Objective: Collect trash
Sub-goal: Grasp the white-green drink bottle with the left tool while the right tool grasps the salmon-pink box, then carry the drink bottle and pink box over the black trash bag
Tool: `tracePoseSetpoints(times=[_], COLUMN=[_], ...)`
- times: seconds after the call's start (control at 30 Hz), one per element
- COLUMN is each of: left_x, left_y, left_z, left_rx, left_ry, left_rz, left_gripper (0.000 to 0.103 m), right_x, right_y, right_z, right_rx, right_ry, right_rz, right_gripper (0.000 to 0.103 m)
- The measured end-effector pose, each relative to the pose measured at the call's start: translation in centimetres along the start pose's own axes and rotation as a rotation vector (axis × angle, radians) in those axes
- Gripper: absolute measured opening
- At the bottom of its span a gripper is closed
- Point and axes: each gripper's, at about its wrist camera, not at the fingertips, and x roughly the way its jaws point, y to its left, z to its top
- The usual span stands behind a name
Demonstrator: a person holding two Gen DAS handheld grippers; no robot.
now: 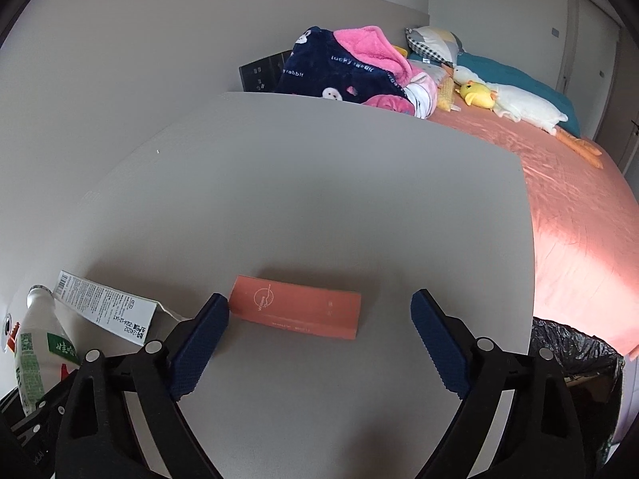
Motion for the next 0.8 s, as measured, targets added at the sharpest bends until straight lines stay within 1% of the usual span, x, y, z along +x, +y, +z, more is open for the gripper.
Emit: tracePoseSetpoints(times=[0.03,0.1,0.13,0.23,0.27,0.3,0.37,0.47,0.57,0.8], left_x=[0.0,0.0,0.0,0.1,0.0,0.0,0.0,-0.1,-0.1,-1.3], left_y=[0.0,0.1,0.1,0.1,0.1,0.1,0.2,0.6,1.1,0.0], left_z=[0.0,0.1,0.1,0.1,0.1,0.1,0.1,0.1,0.1,0.0], left_rx=[0.002,-0.004,-0.008,0.004,0.006,0.005,0.003,-0.02,-0.049,-0.02], left_ry=[0.002,0.005,0.006,0.007,0.007,0.006,0.005,0.004,0.006,-0.023], left_rz=[0.0,-0.006,-0.009,-0.012,-0.013,-0.015,-0.016,-0.034,-0.064,-0.101], left_gripper=[0.041,0.041,0.041,0.041,0.041,0.041,0.04,0.038,0.035,0.035], right_x=[0.0,0.5,0.9,1.0,1.0,0.9,0.8,0.6,0.1,-1.7], right_y=[0.1,0.3,0.3,0.5,0.5,0.4,0.4,0.2,0.0,-1.2], right_z=[0.1,0.3,0.4,0.3,0.3,0.4,0.5,0.5,0.3,0.1], right_rx=[-0.007,-0.017,-0.017,-0.039,-0.044,-0.045,-0.055,-0.06,-0.064,-0.041], right_ry=[0.0,0.022,0.046,0.049,0.047,0.046,0.052,0.068,0.06,0.041], right_rz=[-0.002,-0.012,-0.006,-0.021,-0.019,-0.014,0.013,0.045,0.061,0.069], right_gripper=[0.087,0.075,0.072,0.063,0.053,0.039,0.021,0.021,0.021,0.021])
